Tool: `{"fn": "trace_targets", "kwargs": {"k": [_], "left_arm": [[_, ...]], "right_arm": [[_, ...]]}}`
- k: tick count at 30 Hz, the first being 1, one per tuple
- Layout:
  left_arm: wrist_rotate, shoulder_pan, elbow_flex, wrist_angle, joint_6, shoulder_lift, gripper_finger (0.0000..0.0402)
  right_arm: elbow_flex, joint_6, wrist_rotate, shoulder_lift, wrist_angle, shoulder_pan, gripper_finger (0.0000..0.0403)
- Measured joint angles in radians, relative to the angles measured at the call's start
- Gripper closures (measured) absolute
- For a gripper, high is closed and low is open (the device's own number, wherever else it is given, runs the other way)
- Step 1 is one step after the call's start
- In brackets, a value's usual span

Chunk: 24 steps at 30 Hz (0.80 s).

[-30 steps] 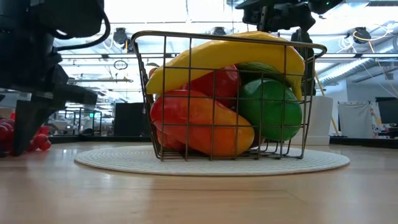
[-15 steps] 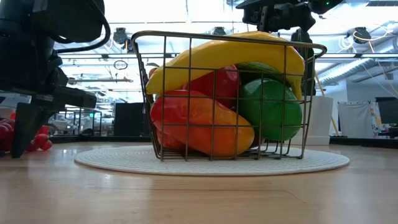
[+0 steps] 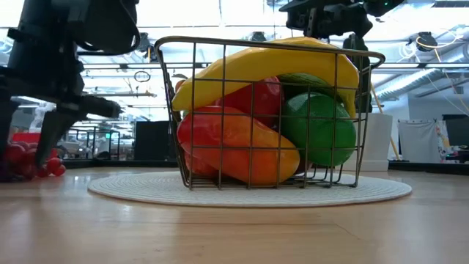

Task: Build produce basket
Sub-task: Put the red grapes into the black wire basket

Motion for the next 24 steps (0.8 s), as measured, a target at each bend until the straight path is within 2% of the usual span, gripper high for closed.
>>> {"fn": "trace_targets", "kwargs": {"k": [8,14,18,24], "left_arm": [[-0.011,0.022,-0.059,0.012,0.004,0.004,0.0206],[-0.02,0.022,-0.119,0.085,0.01,-0.002,0.0209],[-0.024,0.022,-0.129,0.1,0.002,-0.001,0.0236],[-0.05,0.021,-0.129,0.104,0.013,0.001,0.03]], "right_arm": [[0.0,0.002,0.0,0.0,-0.016,0.0,0.0129],[0.0,-0.001,0.0,0.0,-0.041,0.0,0.0129],[0.0,-0.002,0.0,0.0,-0.043,0.0,0.0129],[0.0,-0.003,0.0,0.0,-0.045,0.0,0.0129]]}}
